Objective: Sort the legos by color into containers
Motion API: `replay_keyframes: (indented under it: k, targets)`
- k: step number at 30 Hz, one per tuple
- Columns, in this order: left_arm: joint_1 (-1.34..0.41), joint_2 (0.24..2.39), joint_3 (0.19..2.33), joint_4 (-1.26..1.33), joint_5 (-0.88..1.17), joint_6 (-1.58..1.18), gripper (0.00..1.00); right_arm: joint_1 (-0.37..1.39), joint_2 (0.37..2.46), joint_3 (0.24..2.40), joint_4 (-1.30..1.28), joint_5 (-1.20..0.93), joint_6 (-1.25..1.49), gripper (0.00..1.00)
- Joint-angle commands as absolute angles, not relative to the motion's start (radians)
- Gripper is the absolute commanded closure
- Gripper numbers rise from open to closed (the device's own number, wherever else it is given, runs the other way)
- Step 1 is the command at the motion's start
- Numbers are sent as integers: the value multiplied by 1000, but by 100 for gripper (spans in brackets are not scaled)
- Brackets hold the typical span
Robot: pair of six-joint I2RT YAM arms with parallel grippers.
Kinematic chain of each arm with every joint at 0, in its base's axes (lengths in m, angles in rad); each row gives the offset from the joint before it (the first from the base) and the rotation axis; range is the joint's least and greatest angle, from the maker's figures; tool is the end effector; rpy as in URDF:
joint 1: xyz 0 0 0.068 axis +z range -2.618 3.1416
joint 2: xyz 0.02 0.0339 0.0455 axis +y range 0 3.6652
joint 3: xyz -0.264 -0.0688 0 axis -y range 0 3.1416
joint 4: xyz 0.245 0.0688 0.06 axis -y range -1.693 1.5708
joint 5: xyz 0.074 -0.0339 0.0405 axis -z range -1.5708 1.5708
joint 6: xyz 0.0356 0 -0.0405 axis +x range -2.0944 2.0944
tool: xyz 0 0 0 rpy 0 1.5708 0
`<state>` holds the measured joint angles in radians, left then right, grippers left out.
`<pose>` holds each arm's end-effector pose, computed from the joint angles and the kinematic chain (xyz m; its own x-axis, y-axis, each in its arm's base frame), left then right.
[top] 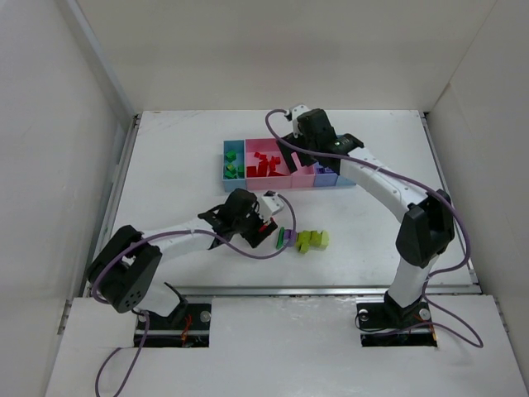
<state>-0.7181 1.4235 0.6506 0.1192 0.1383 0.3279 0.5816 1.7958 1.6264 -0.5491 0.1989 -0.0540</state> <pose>0.2116 -0.1914 0.1801 -0.1971 0.5958 -0.7785 0.8425 0.5091 0.1763 0.3485 0.2207 0.3170 -0.5269 -0.4097 -0.7447 -0.4433 0.8800 -0.1705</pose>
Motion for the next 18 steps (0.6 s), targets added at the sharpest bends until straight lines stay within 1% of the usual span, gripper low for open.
replay_keyframes:
  k: [1, 3, 4, 6, 7, 8, 10, 11, 15, 18]
  targets:
    - [-718, 1419, 698, 118, 195, 405, 26, 575, 1807, 1672, -551, 192, -80, 0]
    - [-718, 1419, 698, 118, 195, 521, 19, 575, 1807, 1672, -551, 192, -80, 0]
    - [-718, 1419, 698, 127, 178, 572, 14, 575, 1807, 1672, -551, 180, -90, 0]
    - [-718, 1428, 698, 138, 178, 696, 8, 575, 1807, 1672, -551, 166, -91, 0]
    - [-686, 1440, 698, 138, 219, 810, 3, 575, 1807, 1663, -551, 154, -91, 0]
    - [-671, 1450, 698, 138, 251, 866, 1, 575, 1807, 1663, -551, 153, -100, 0]
    - [-651, 1494, 736, 103, 313, 975, 1, 575, 1807, 1663, -542, 141, -100, 0]
    - [-640, 1512, 782, 37, 371, 1080, 1, 575, 1807, 1663, -541, 141, -100, 0]
    - [-640, 1586, 874, -86, 477, 1257, 1, 575, 1796, 1654, -541, 132, -110, 0]
    - [-640, 1612, 908, -182, 517, 1371, 1, 575, 1796, 1631, -541, 132, -130, 0]
